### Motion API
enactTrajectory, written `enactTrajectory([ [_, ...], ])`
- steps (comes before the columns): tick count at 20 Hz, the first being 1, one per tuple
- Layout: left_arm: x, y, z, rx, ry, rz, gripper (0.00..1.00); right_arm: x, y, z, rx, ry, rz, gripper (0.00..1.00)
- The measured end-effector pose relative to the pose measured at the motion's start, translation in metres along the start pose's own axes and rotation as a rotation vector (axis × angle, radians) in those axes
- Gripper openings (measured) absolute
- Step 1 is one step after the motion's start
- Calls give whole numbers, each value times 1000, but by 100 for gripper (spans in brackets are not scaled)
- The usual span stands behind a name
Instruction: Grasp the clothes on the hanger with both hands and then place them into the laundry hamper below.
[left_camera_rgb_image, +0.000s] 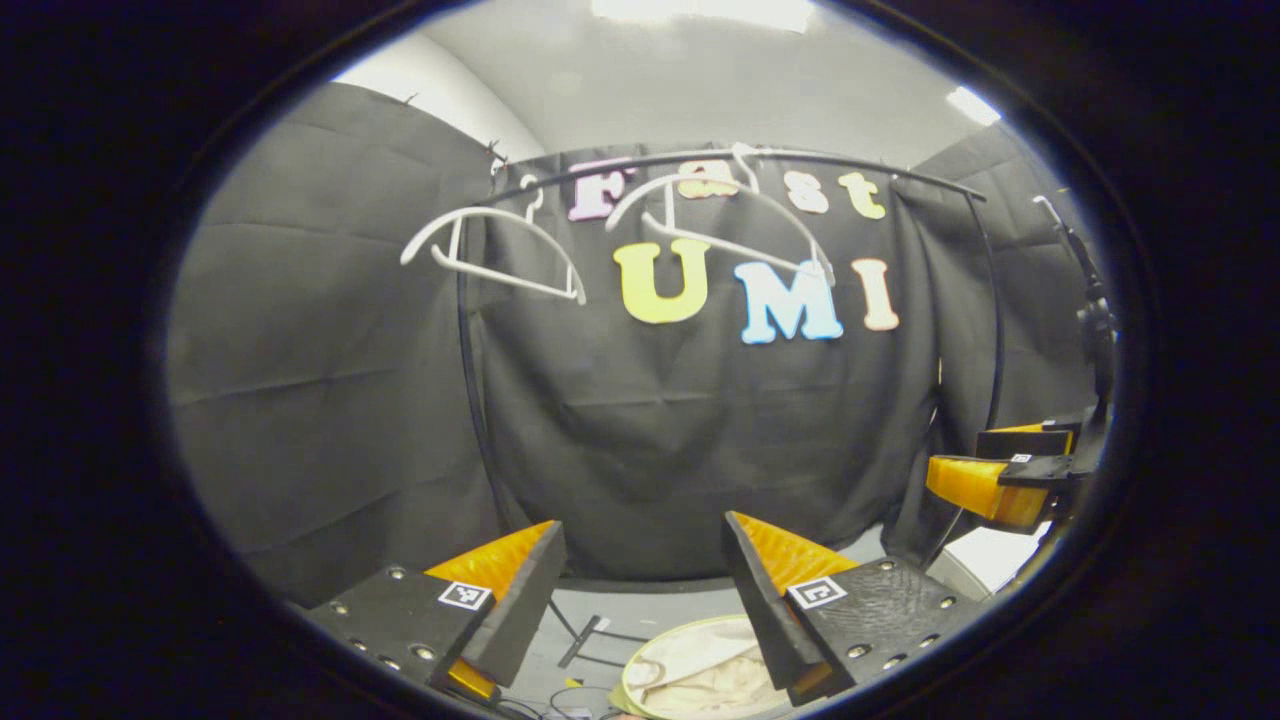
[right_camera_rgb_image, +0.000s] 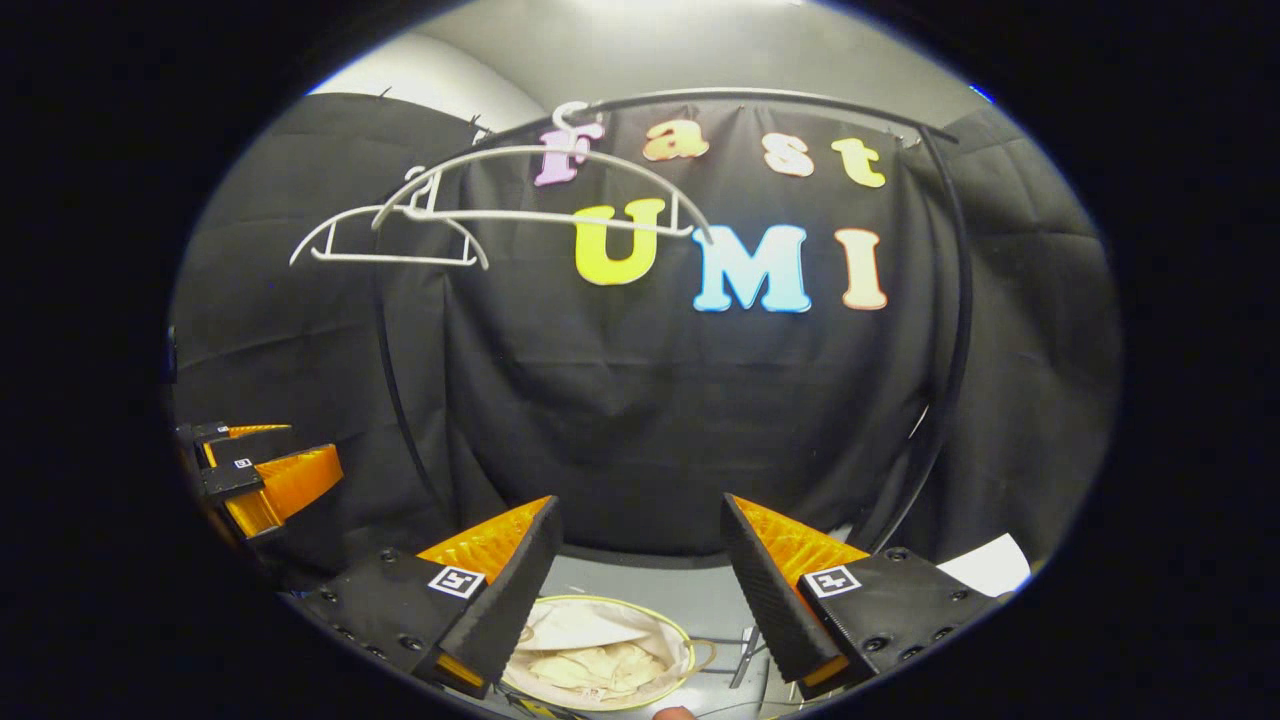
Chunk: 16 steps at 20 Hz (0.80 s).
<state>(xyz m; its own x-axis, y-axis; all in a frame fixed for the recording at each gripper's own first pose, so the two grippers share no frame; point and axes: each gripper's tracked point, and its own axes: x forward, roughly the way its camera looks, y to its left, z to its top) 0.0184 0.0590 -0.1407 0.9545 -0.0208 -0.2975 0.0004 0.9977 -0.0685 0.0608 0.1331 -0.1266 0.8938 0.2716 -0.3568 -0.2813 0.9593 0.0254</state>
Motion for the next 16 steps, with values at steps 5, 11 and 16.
enactTrajectory([
  [5,-34,-26,48,-8,-98,-1,92,-41,-44,41,4,-101,-35,97],
  [11,-80,-53,89,-12,-182,3,91,-97,-81,77,-4,-191,-61,99],
  [16,-108,-67,115,22,-242,8,91,-133,-100,99,-3,-263,-76,100],
])
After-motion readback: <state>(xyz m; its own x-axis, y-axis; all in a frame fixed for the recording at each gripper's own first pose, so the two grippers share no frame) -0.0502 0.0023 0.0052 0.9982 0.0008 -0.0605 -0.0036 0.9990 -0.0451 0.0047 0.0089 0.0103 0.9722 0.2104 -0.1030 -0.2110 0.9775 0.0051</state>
